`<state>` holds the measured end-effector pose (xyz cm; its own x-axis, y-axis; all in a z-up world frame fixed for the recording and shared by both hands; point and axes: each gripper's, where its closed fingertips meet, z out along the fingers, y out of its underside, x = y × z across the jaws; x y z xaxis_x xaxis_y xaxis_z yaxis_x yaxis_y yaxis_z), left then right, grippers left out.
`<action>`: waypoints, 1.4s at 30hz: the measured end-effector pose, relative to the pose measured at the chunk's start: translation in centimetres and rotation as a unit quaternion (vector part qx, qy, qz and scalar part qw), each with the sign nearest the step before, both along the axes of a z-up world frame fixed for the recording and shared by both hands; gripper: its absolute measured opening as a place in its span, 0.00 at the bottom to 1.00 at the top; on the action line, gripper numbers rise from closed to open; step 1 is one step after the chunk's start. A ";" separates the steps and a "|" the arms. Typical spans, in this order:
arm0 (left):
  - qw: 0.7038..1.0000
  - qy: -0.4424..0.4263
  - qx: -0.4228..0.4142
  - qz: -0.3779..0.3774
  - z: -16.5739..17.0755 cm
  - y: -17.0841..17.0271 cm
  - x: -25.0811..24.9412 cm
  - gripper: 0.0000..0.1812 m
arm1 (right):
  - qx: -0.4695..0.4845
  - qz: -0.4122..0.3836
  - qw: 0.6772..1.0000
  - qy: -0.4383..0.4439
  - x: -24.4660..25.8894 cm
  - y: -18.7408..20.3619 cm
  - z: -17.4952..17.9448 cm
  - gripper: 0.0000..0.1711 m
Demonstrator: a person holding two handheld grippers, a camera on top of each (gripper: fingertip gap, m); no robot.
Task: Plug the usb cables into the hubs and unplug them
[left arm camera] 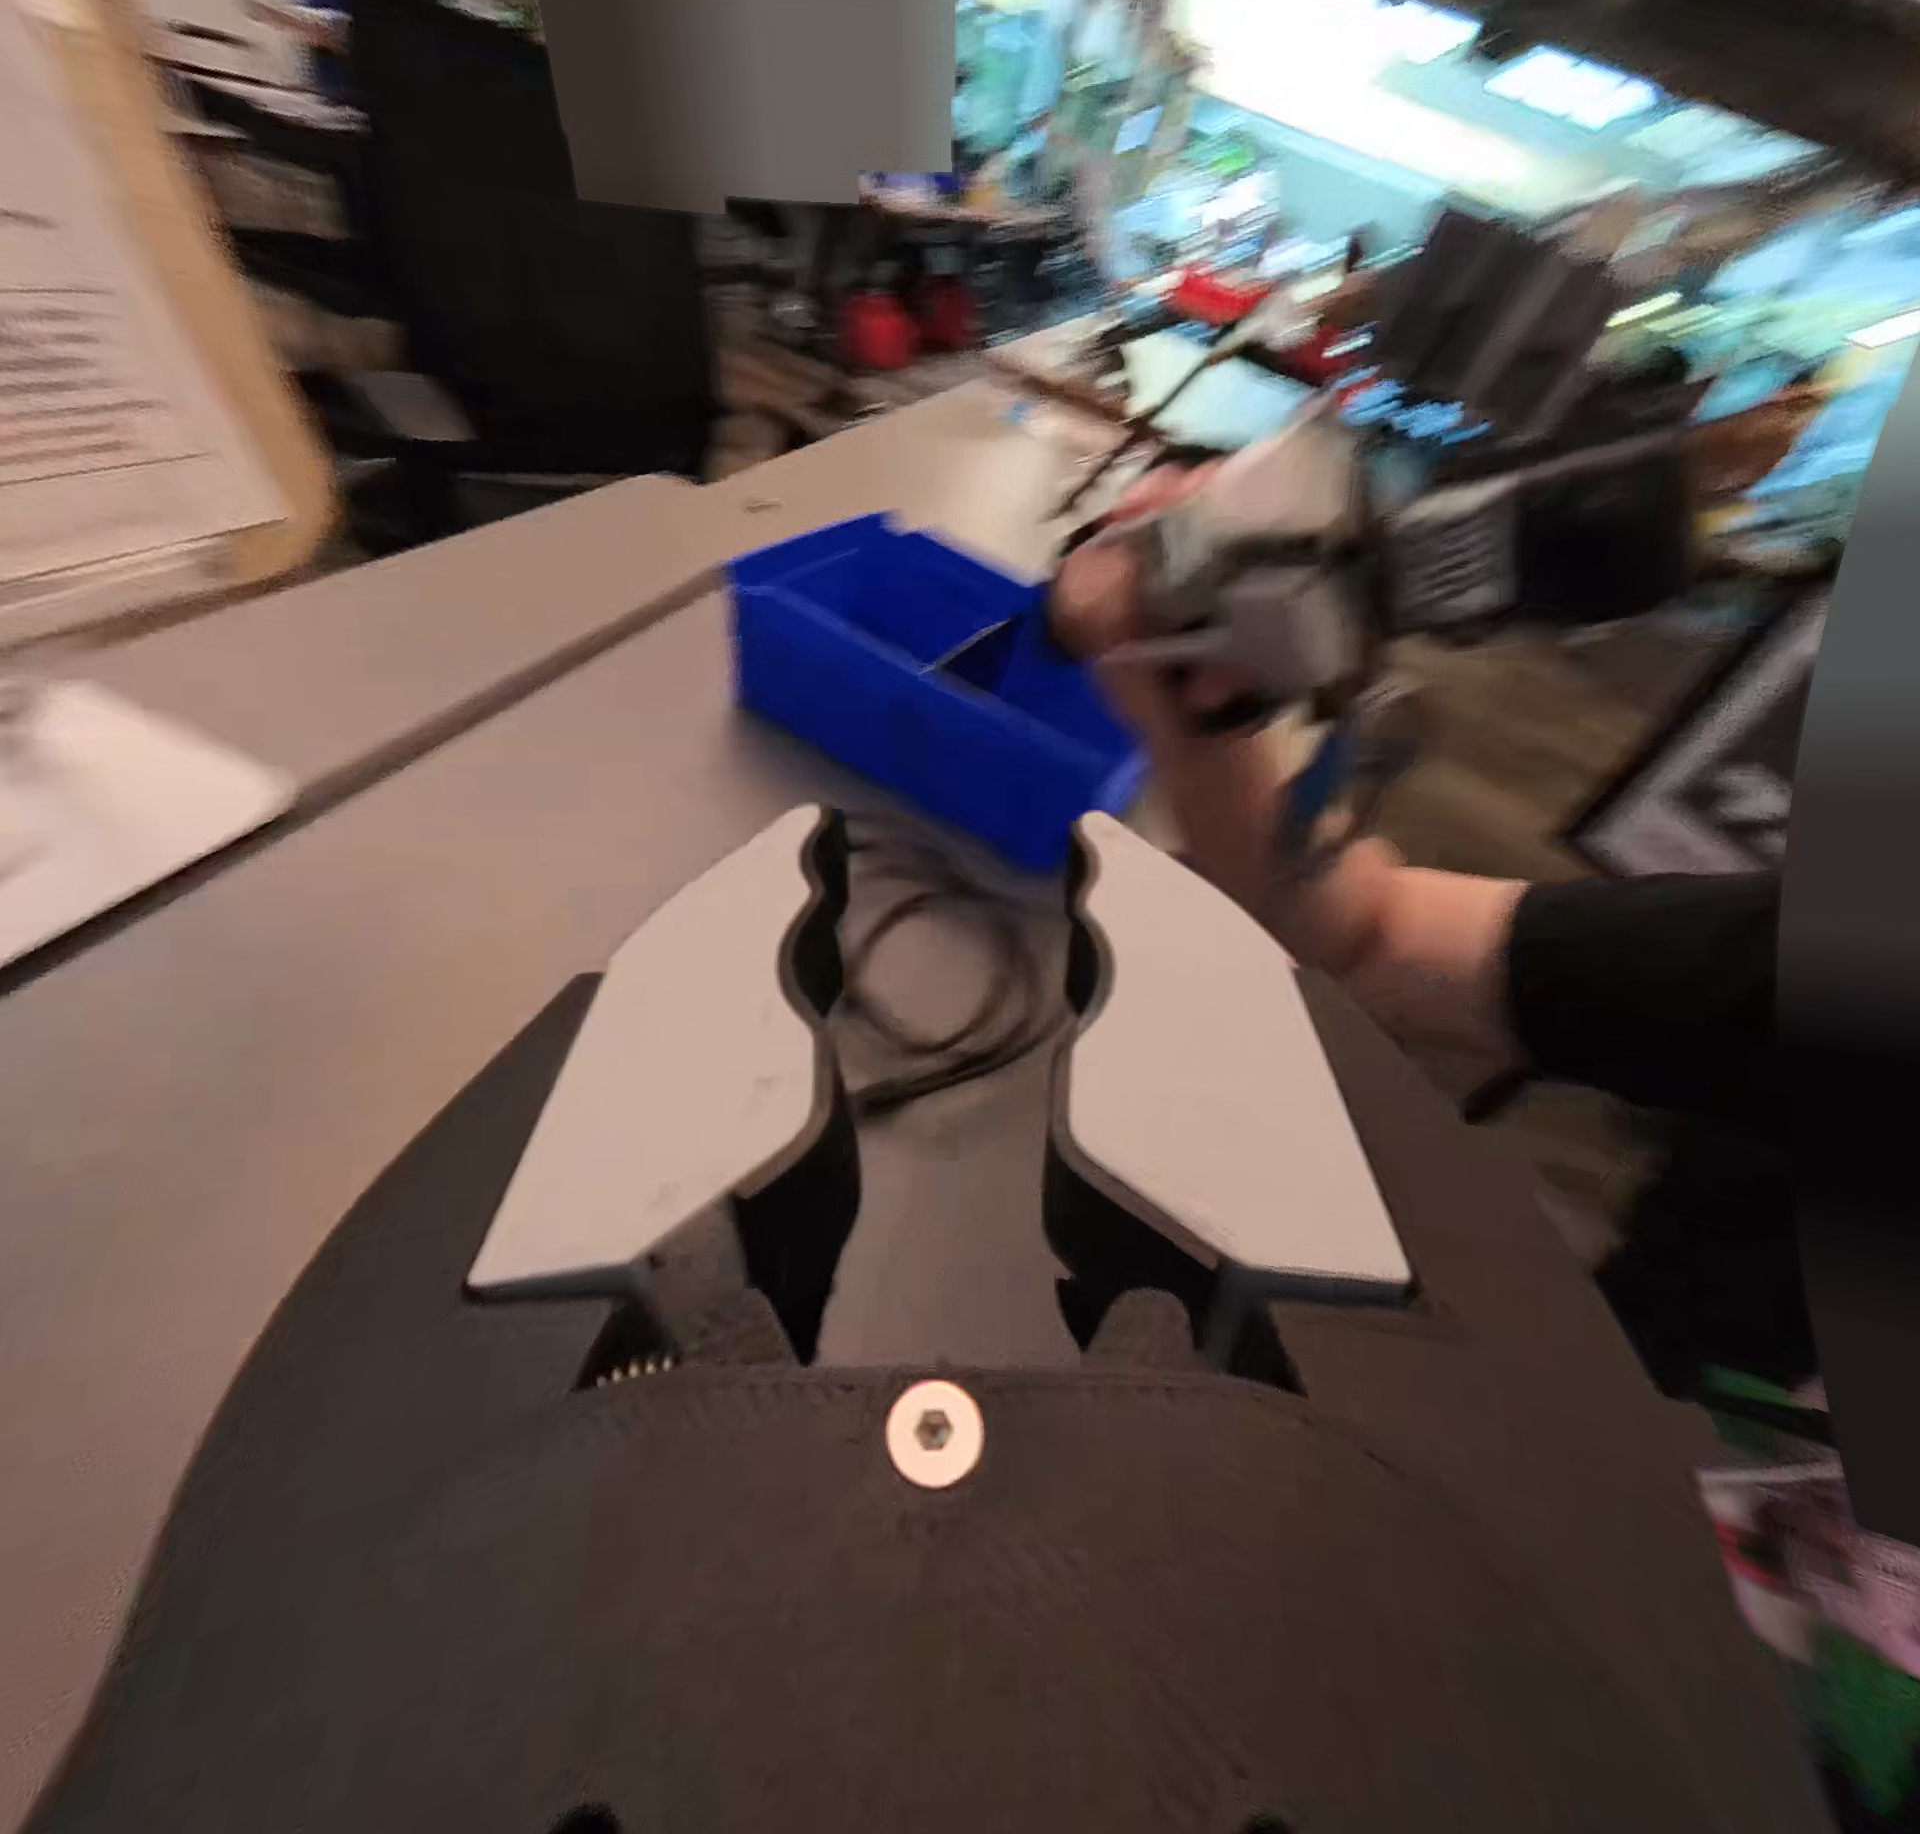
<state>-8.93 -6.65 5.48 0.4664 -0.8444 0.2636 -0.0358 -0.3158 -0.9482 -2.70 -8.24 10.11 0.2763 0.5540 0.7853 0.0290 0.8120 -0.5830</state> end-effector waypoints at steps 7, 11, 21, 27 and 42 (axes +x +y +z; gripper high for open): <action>0.962 0.205 -0.059 0.173 -16.4 2.3 -3.7 0.33 | 0.007 -0.009 0.999 0.035 3.1 -0.4 3.1 0.02; 0.946 0.231 -0.105 0.200 -21.2 4.0 -3.7 0.34 | 0.010 -0.010 0.999 0.043 3.7 -0.8 3.7 0.02; 0.929 0.301 -0.095 0.194 -24.9 4.5 -3.1 0.19 | 0.017 -0.017 0.998 0.050 4.2 -1.0 4.4 0.02; 0.929 0.286 -0.082 0.221 -23.0 5.4 -3.6 0.19 | 0.001 -0.026 0.998 0.048 4.3 -0.3 4.2 0.02; 0.935 0.101 0.154 0.303 1.3 9.9 -3.5 0.19 | -0.082 -0.067 0.991 0.085 1.8 0.7 3.7 0.02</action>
